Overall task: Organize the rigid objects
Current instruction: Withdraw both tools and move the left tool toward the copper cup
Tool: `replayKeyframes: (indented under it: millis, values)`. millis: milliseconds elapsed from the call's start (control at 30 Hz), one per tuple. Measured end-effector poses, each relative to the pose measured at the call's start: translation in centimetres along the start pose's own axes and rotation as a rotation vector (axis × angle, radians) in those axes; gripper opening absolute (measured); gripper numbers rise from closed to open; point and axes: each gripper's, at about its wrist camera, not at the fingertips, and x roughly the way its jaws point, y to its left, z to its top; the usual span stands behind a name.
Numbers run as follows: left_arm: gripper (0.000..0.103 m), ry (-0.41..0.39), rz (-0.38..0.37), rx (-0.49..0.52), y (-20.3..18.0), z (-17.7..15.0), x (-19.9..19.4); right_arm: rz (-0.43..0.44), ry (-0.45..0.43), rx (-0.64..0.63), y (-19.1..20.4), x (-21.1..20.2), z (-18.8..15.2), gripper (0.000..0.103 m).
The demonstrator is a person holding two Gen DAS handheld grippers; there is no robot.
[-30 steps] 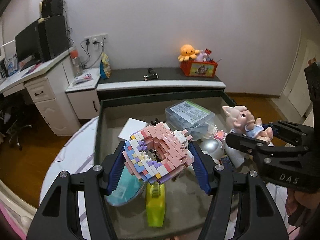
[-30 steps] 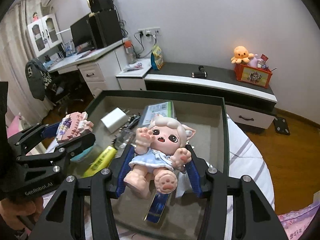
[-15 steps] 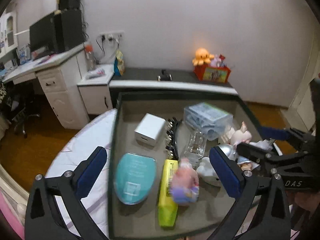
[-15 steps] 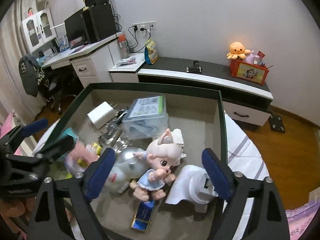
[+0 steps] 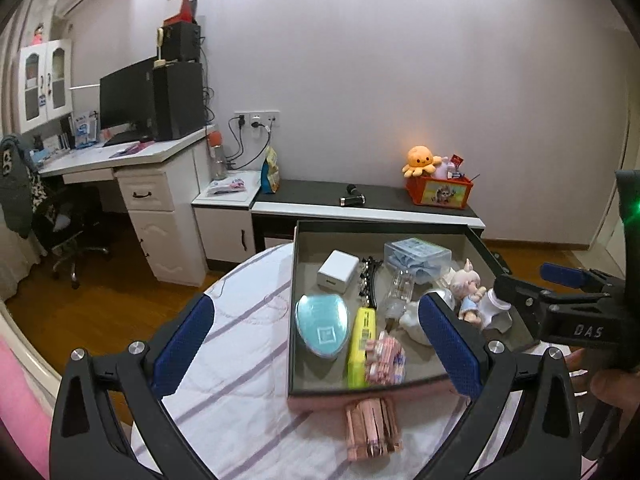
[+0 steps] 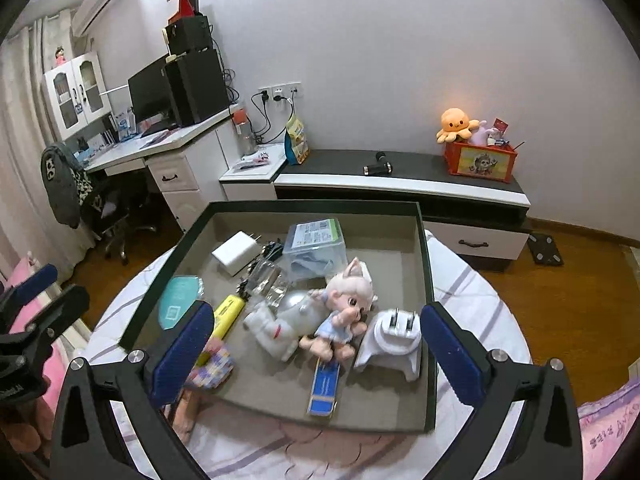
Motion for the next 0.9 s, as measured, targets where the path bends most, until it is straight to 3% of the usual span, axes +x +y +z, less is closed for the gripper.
replayKeyframes:
  millis: [467, 900]
  values:
    - [0.103, 0.004, 0.049, 0.007, -0.3, -5.0, -5.3, -0.008, -0.066, 0.0, 0.7, -7.2, -5.5, 0.103]
    - [0.103, 0.067, 0.064, 0.008, -1.1, -8.9, -6.2, -0.009, -0.007, 0.018, 0.7, -7.8, -10.0, 0.103]
